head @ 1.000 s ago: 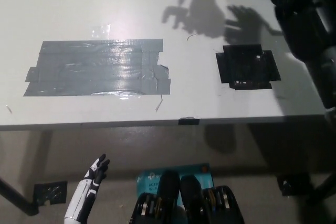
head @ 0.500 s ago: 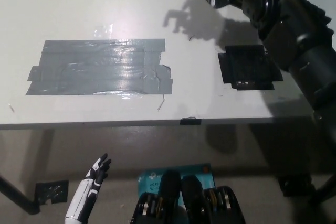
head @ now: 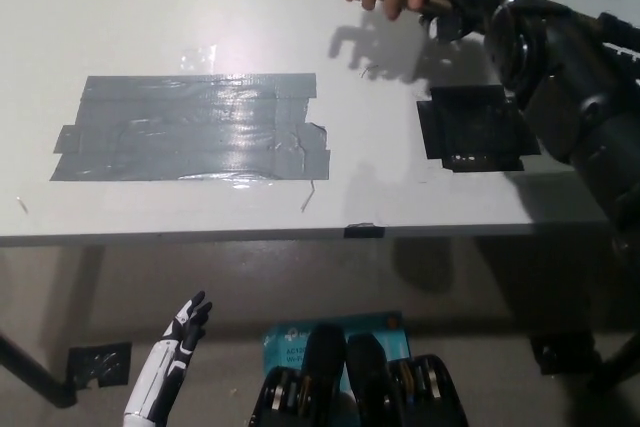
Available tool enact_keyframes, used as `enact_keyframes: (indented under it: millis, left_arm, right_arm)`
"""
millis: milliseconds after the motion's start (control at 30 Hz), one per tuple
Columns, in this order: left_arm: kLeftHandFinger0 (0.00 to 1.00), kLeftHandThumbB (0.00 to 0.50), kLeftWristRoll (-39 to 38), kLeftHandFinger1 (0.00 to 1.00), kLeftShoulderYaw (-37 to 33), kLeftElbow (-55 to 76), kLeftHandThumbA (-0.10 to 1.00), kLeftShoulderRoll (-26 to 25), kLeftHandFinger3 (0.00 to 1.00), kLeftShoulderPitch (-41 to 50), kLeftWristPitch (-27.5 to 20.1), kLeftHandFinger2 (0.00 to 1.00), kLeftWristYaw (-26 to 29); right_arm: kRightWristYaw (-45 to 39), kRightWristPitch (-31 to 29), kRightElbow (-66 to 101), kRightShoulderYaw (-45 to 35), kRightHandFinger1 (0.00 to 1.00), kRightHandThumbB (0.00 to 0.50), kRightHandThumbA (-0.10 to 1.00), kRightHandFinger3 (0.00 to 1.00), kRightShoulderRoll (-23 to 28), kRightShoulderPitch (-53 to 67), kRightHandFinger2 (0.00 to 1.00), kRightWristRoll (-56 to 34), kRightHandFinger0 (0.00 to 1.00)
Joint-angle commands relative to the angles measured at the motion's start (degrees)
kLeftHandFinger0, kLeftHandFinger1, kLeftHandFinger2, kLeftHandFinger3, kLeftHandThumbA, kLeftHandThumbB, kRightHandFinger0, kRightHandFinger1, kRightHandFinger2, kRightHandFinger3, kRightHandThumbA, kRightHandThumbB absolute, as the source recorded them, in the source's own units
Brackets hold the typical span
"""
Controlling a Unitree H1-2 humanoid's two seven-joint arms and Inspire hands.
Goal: A person hands a tripod to the robot which it grabs with its right hand and places in the middle of the table in front of it
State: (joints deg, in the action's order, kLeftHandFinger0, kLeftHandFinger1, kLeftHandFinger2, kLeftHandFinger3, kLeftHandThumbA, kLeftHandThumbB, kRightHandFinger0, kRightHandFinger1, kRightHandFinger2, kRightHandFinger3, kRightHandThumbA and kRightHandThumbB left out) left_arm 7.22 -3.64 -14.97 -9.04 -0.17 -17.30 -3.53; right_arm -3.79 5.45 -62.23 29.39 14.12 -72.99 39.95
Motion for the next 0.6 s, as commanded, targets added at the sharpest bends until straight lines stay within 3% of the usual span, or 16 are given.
enact_keyframes:
  millis: [0,67,200,300,367,467,567]
  left_arm:
    - [1.0,0.262,0.5,1.0,-0.2,0.8,1.0,-1.0,1.0,-0.8,-2.2,1.0,-0.3]
    - [1.0,0.27,0.5,1.0,-0.2,0.7,1.0,-1.0,1.0,-0.9,-2.2,1.0,-0.2]
    - [1.0,0.27,0.5,1.0,-0.1,0.5,1.0,-0.9,1.0,-1.2,-2.2,1.0,-0.2]
    - [1.0,0.276,-0.1,1.0,-0.1,0.8,1.0,-1.0,1.0,-1.1,-1.8,1.0,-0.7]
    - [1.0,0.278,-0.2,1.0,-0.1,0.9,1.0,-0.9,1.0,-1.0,-1.6,1.0,-0.7]
    - [1.0,0.281,-0.3,1.0,-0.1,1.0,1.0,-0.9,1.0,-1.0,-1.5,1.0,-0.8]
    - [1.0,0.282,-0.1,1.0,-0.1,0.8,1.0,-0.8,1.0,-1.0,-1.8,1.0,-0.6]
  right_arm:
    - [4.8,-1.7,3.9,-0.9,0.71,0.222,-0.1,0.82,3.3,-2.8,0.99,0.8,0.21]
    - [5.2,-2.8,5.4,-0.3,0.78,0.219,-0.1,0.87,3.9,-2.8,1.0,1.5,0.3]
    - [3.8,-3.7,10.6,-0.1,0.76,0.217,-0.1,0.91,4.7,-2.1,1.0,2.0,0.22]
    - [2.7,-5.3,15.1,0.1,0.75,0.201,-0.1,0.88,5.1,-0.7,1.0,1.9,0.21]
    - [2.7,-6.8,18.9,0.0,0.73,0.253,-0.1,0.83,5.4,1.1,1.0,1.7,0.23]
    - [1.2,-6.0,22.3,1.1,0.72,0.241,-0.1,0.78,5.8,2.5,1.0,3.3,0.25]
    - [-0.6,-5.4,23.9,0.7,0.75,0.241,-0.1,0.91,5.4,3.9,1.0,2.5,0.21]
